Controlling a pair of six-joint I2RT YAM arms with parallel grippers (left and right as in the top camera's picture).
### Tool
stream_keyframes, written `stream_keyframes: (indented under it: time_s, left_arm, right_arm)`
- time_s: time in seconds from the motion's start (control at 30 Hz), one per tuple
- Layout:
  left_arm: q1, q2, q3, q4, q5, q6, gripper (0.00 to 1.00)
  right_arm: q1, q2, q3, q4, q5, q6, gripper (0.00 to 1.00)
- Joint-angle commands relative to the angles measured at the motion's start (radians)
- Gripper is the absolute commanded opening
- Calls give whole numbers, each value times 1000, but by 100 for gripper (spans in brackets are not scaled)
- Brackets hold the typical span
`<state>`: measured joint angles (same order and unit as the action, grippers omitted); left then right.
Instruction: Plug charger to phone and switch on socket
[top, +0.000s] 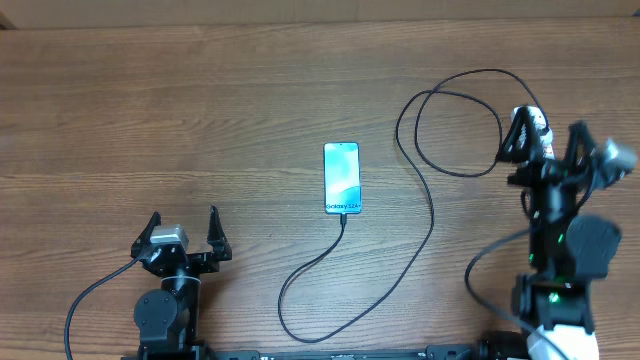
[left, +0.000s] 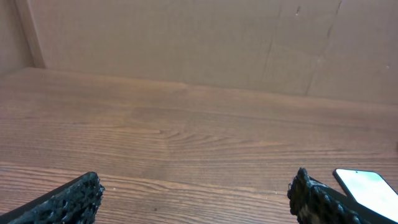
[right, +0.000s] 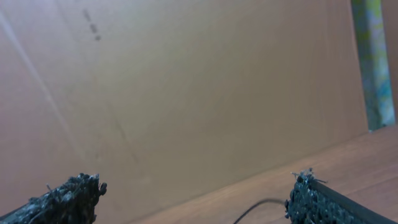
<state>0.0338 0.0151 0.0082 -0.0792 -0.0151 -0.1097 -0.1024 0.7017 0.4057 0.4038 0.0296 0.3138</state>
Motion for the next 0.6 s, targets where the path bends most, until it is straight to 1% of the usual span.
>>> stream_keyframes:
  time_s: [0.0,0.47,0.5,0.57]
  left_arm:
    - [5,-11,-3,1,6,-3,100]
    - [5,-11,-3,1,6,-3,100]
    - [5,-11,-3,1,6,-3,99]
    - [5,-11,-3,1,6,-3,100]
  right_arm:
    - [11,-83,-107,47,0,0,100]
    - [12,-399,-400,55,3,-4,100]
    - [12,-428,-396,-10,5,-6,100]
    - [14,-465,-398,-72,6,-10,100]
